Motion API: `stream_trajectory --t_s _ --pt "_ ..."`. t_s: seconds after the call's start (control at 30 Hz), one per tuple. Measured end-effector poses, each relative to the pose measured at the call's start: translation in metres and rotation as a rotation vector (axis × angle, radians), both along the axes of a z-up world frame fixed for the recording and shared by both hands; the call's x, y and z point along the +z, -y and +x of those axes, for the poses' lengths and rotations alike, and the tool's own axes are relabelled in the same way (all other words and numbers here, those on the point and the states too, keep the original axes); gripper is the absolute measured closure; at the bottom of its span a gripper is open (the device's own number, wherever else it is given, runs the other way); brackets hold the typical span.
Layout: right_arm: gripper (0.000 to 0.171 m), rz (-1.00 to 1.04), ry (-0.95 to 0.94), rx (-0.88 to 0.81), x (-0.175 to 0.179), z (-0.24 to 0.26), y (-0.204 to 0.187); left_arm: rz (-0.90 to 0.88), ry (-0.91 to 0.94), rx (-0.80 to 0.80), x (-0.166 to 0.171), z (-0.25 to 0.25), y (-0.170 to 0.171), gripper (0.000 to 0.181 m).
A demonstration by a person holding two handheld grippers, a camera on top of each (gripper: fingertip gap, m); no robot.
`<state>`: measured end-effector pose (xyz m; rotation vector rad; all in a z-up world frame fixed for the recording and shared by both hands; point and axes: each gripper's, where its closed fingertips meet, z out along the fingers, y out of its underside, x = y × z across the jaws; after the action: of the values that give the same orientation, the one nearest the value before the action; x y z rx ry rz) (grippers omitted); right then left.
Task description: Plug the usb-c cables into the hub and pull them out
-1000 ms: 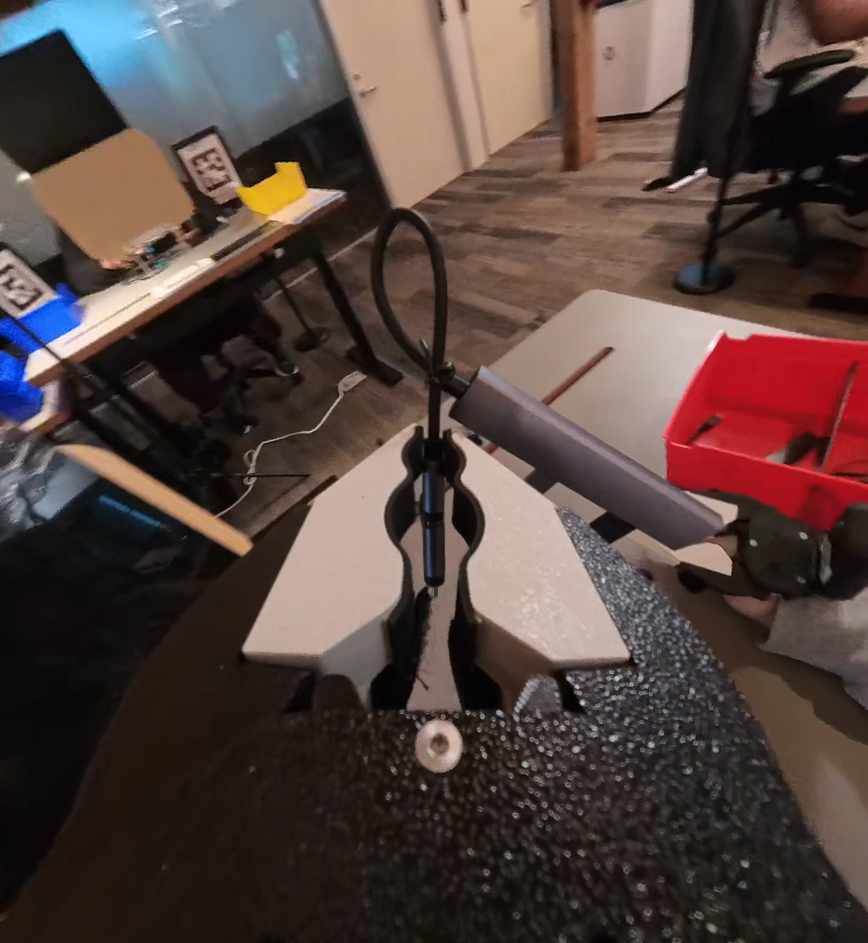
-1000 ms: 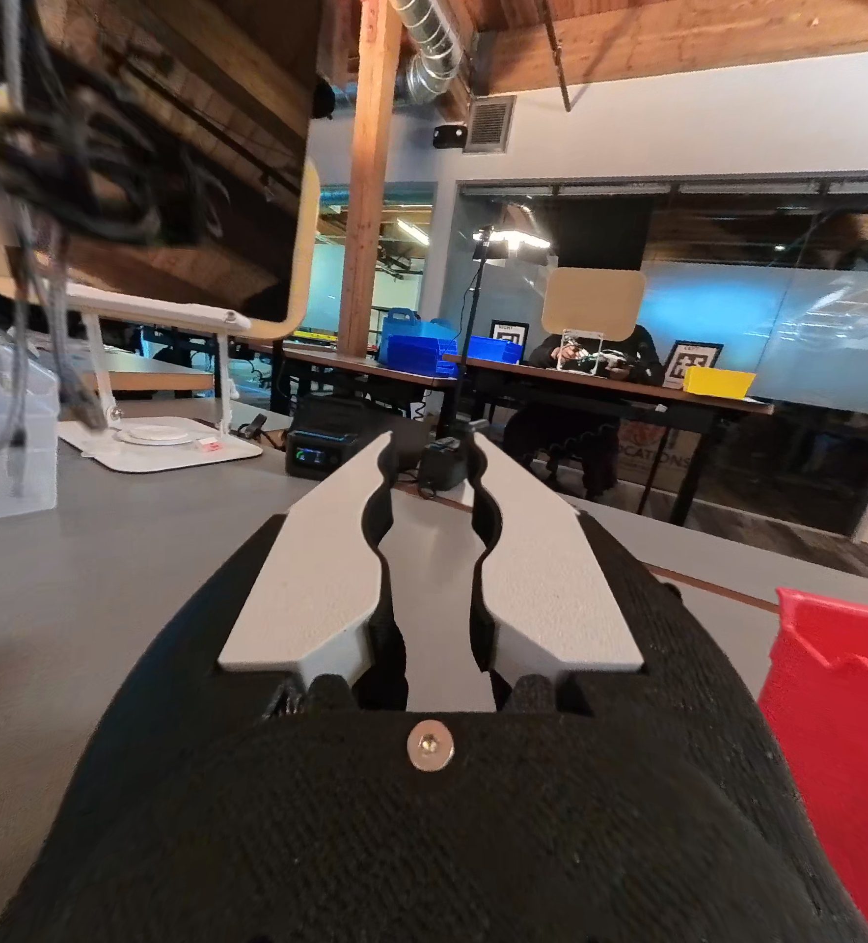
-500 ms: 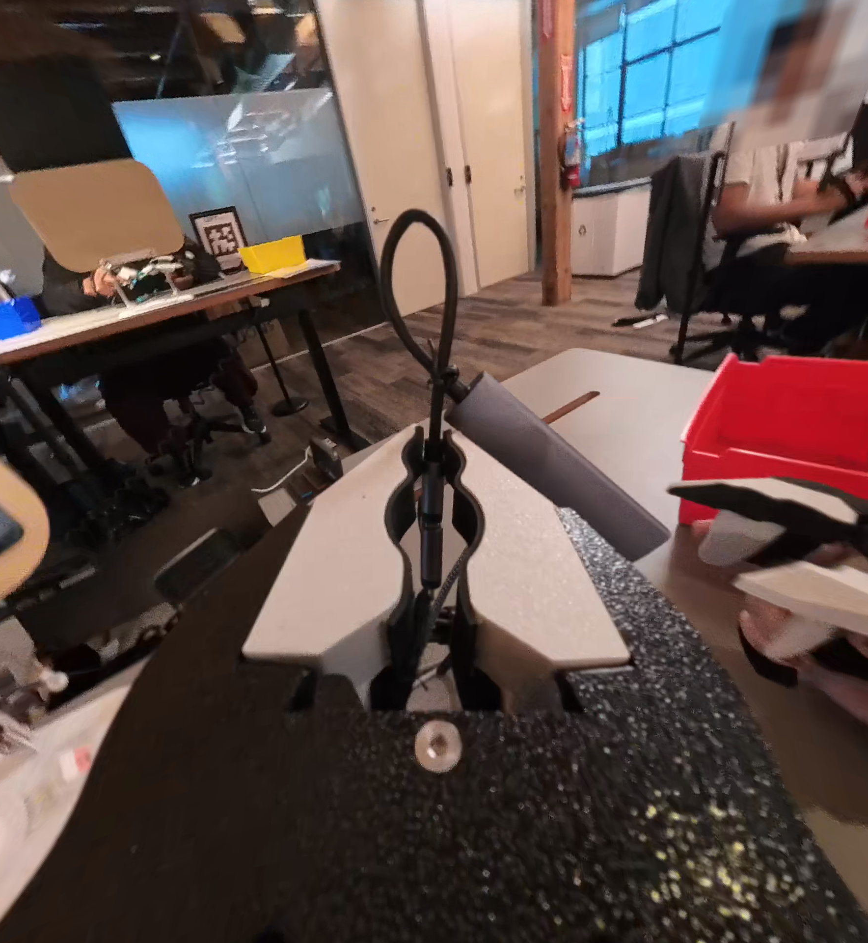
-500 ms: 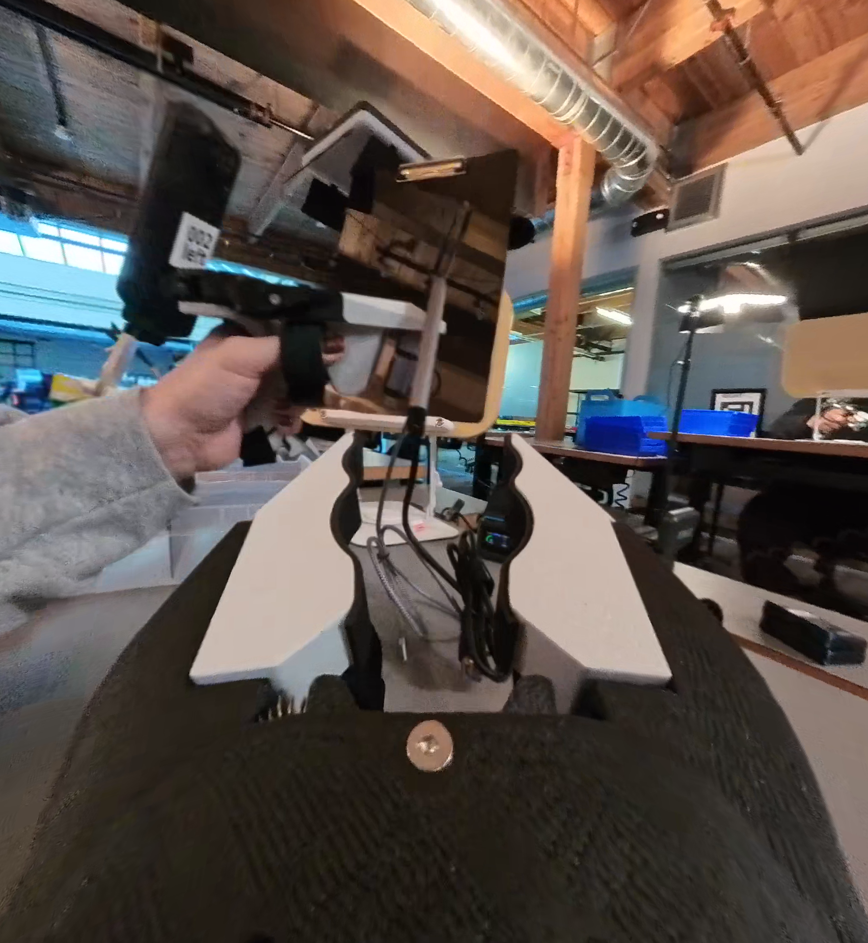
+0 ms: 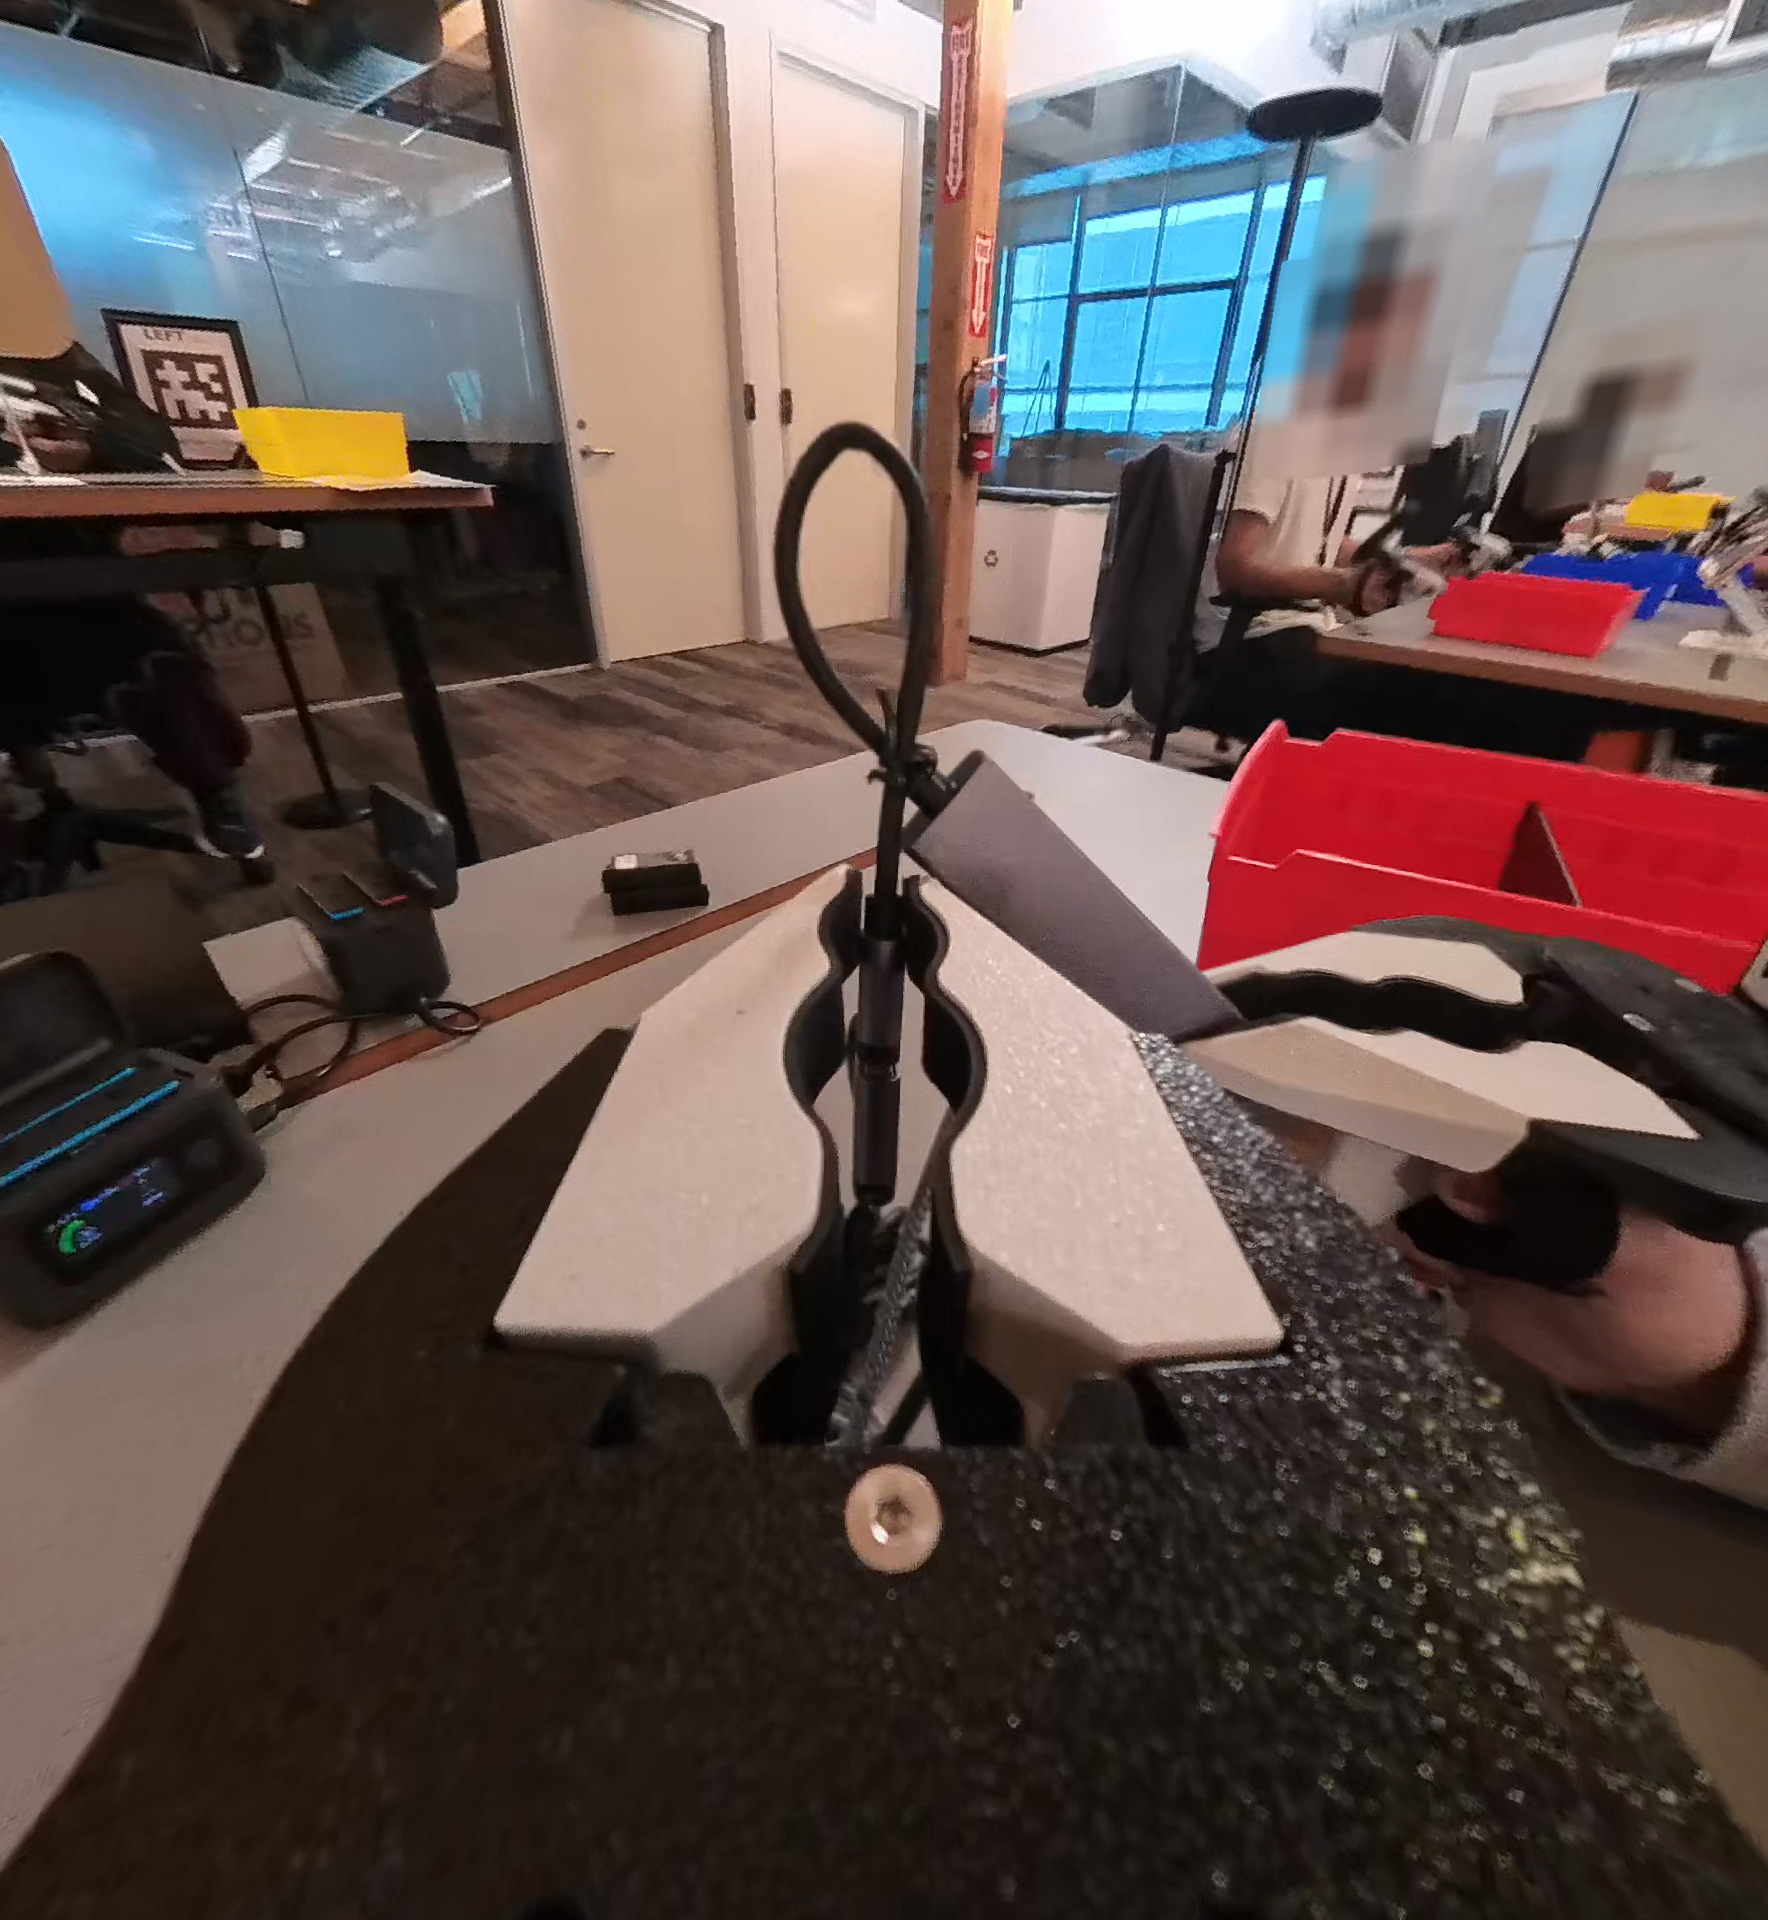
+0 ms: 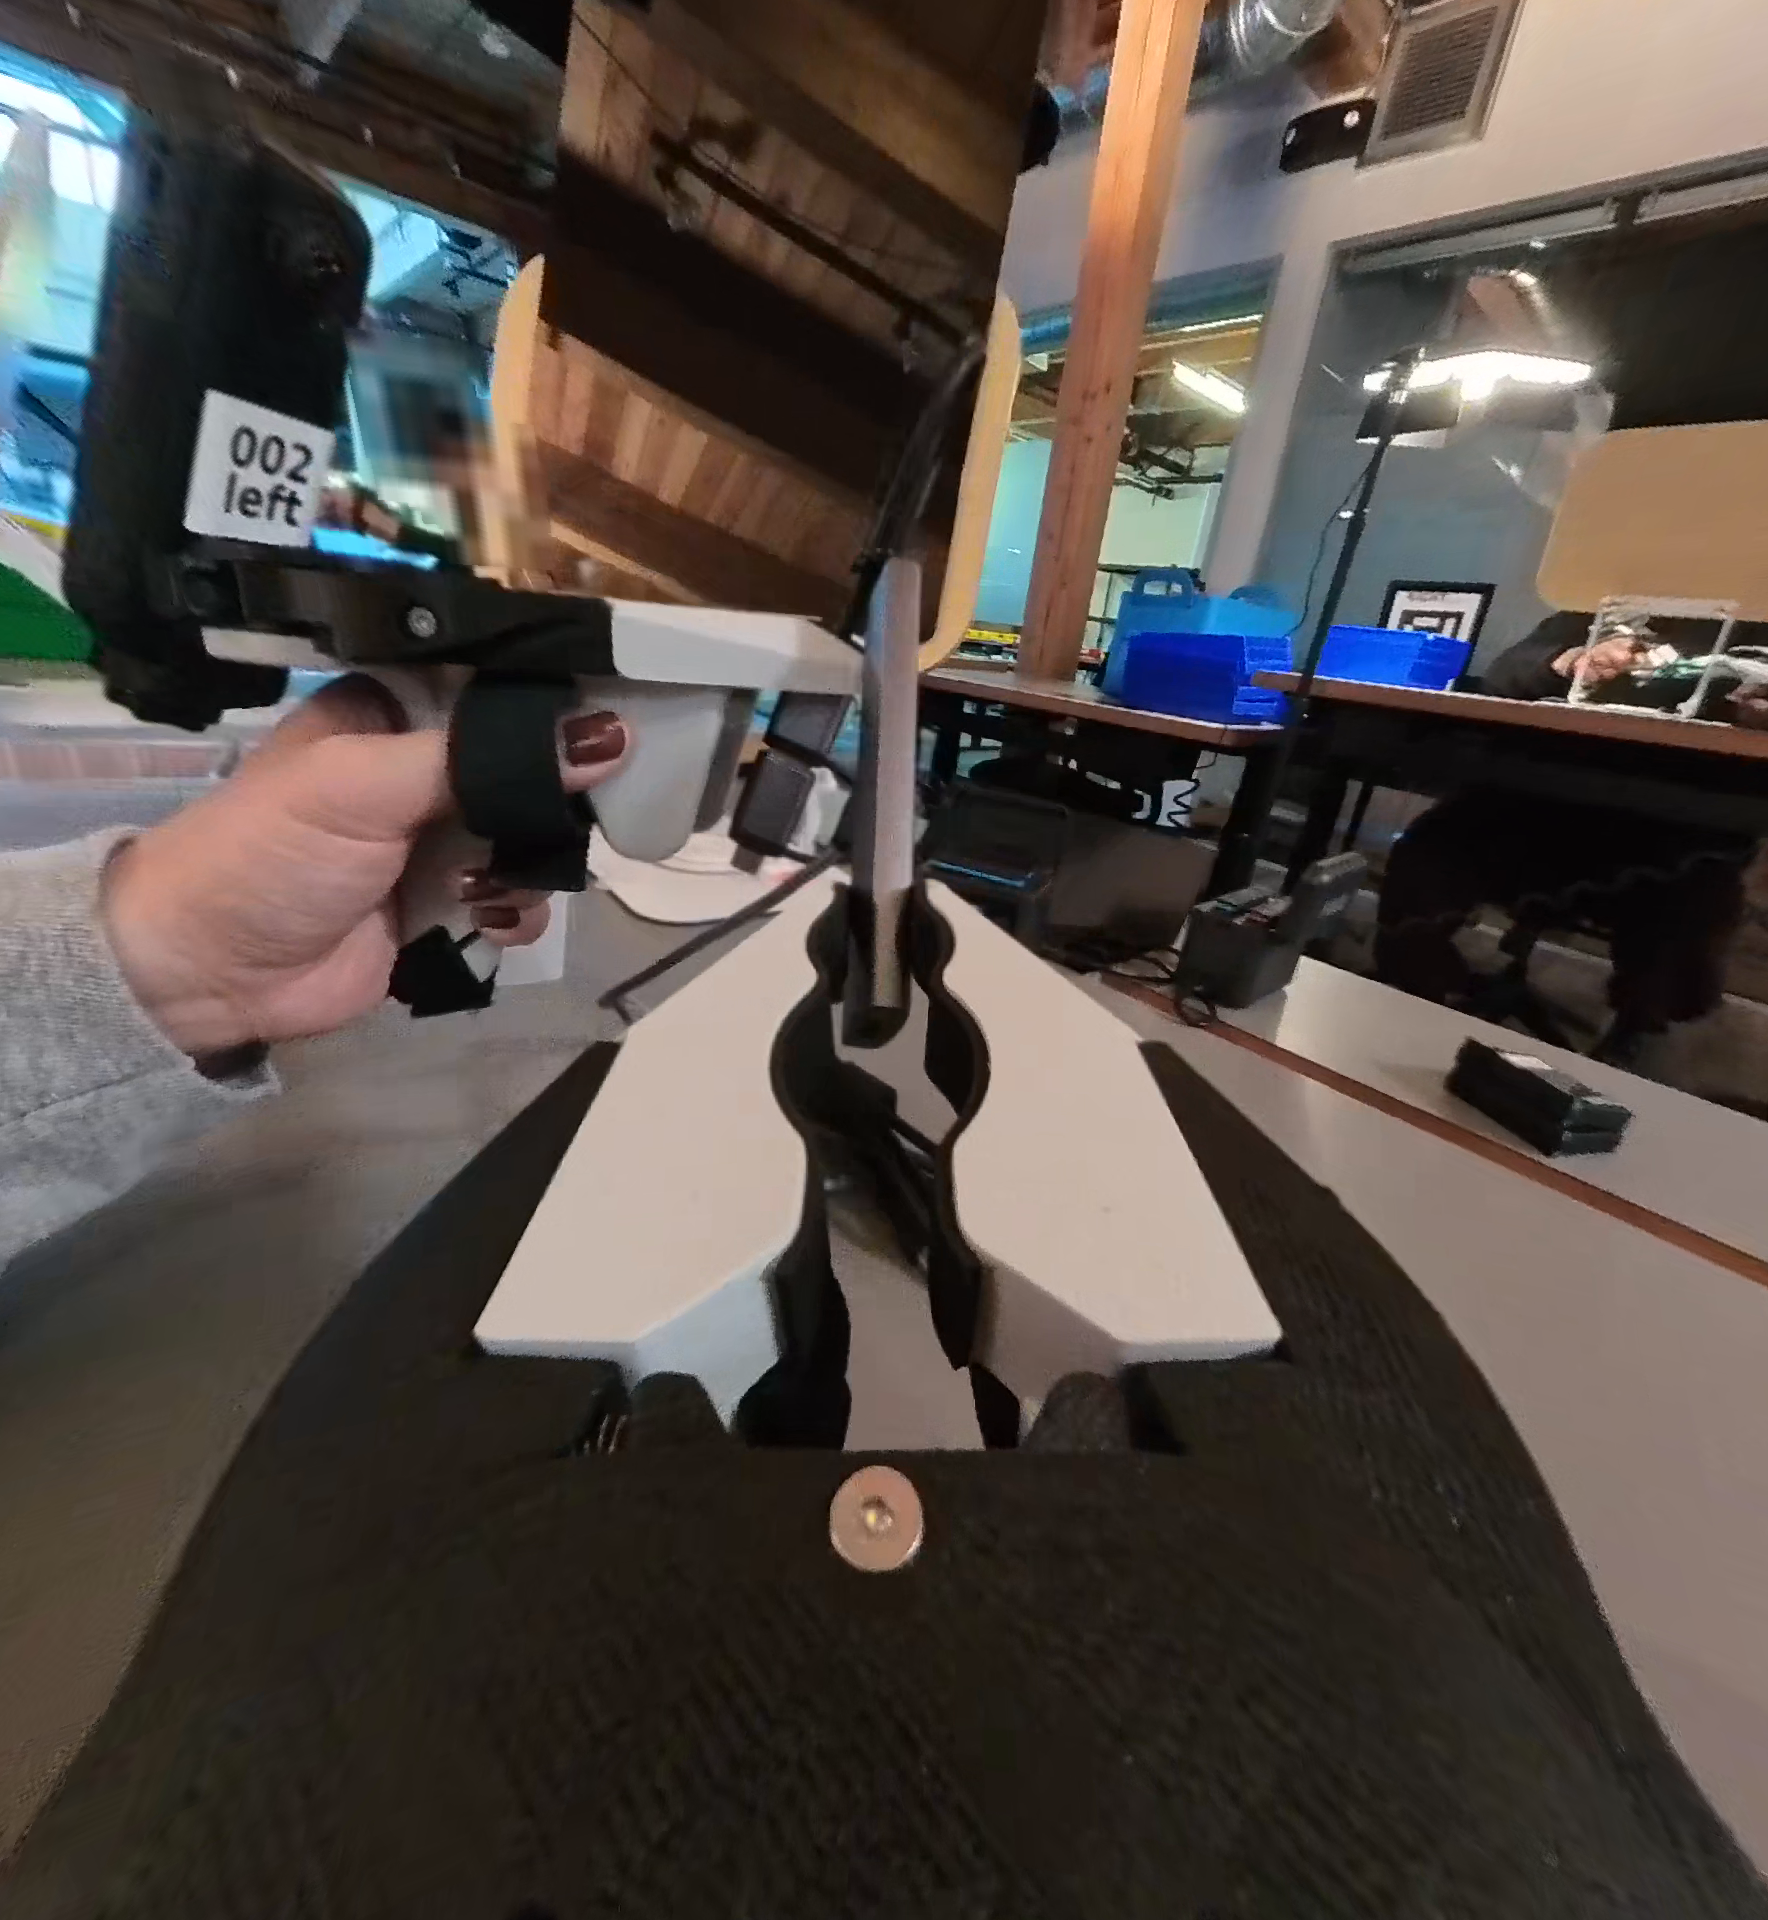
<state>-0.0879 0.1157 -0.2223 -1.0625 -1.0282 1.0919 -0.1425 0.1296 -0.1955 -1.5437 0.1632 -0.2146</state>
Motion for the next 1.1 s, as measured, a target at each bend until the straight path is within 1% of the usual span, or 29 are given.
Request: stream_trajectory --t_s 0.03,0.07,0.13,0.17,0.2,0.3,0.33,0.37,0.4,0.53,0.63,0.67,0.73,0.8,0.87,0.9,0.97,1.0,1.03,1.07,1.1 --pt "0.163 0.03 0.014 -0.028 0.001 0.0 -0.003 0.006 0.038 -0.008 -0.001 -0.001 -0.001 0.175" --pt "0.163 0.067 0.022 -0.077 0.002 0.002 -0.007 0.006 0.084 -0.024 -0.003 0.0 -0.001 0.169" --pt "0.163 0.172 0.035 -0.199 0.008 0.009 -0.017 -0.012 0.171 -0.056 -0.012 0.002 -0.001 0.126" --pt "0.164 0.261 0.053 -0.27 0.011 0.013 -0.021 -0.018 0.204 -0.105 -0.016 0.007 0.001 0.12" --pt "0.164 0.386 0.084 -0.348 0.013 0.016 -0.024 -0.021 0.249 -0.175 -0.019 0.016 0.004 0.118" --pt "0.164 0.87 0.225 -0.535 0.006 0.014 -0.018 -0.049 0.397 -0.431 -0.019 0.045 0.014 0.109" --pt "0.164 1.013 0.27 -0.56 -0.001 0.01 -0.014 -0.062 0.441 -0.484 -0.019 0.05 0.016 0.109" --pt "0.164 1.113 0.306 -0.565 -0.009 0.005 -0.011 -0.08 0.476 -0.515 -0.021 0.053 0.016 0.111" --pt "0.164 1.177 0.331 -0.565 -0.014 0.002 -0.009 -0.104 0.504 -0.539 -0.024 0.055 0.016 0.117" --pt "0.164 1.362 0.351 -0.604 -0.017 0.001 -0.004 -0.163 0.627 -0.567 -0.033 0.051 0.012 0.15" --pt "0.163 1.467 0.366 -0.622 -0.021 0.001 0.0 -0.184 0.726 -0.61 -0.033 0.05 0.013 0.152" --pt "0.163 1.488 0.372 -0.62 -0.022 0.0 0.001 -0.198 0.75 -0.61 -0.036 0.049 0.012 0.156" --pt "0.163 1.509 0.388 -0.611 -0.026 -0.002 0.002 -0.228 0.785 -0.589 -0.043 0.045 0.008 0.167" --pt "0.163 1.514 0.396 -0.603 -0.028 -0.003 0.003 -0.244 0.801 -0.589 -0.045 0.044 0.008 0.168" --pt "0.163 1.413 0.367 -0.54 -0.029 -0.003 0.008 -0.262 0.756 -0.619 -0.046 0.045 0.011 0.169" --pt "0.156 1.306 0.362 -0.453 -0.034 -0.003 0.011 -0.263 0.691 -0.631 -0.046 0.046 0.013 0.169" --pt "0.148 1.024 0.328 -0.225 -0.041 -0.002 0.023 -0.252 0.504 -0.58 -0.052 0.042 0.013 0.172" --pt "0.142 0.89 0.292 -0.152 -0.037 0.001 0.026 -0.248 0.353 -0.525 -0.06 0.038 0.012 0.174" --pt "0.139 0.775 0.272 -0.097 -0.033 0.004 0.026 -0.236 0.168 -0.49 -0.069 0.035 0.013 0.175" --pt "0.14 0.677 0.267 -0.048 -0.03 0.007 0.024 -0.226 -0.015 -0.473 -0.078 0.034 0.015 0.174" --pt "0.141 0.602 0.279 -0.006 -0.032 0.009 0.021 -0.214 -0.161 -0.451 -0.086 0.033 0.017 0.175"
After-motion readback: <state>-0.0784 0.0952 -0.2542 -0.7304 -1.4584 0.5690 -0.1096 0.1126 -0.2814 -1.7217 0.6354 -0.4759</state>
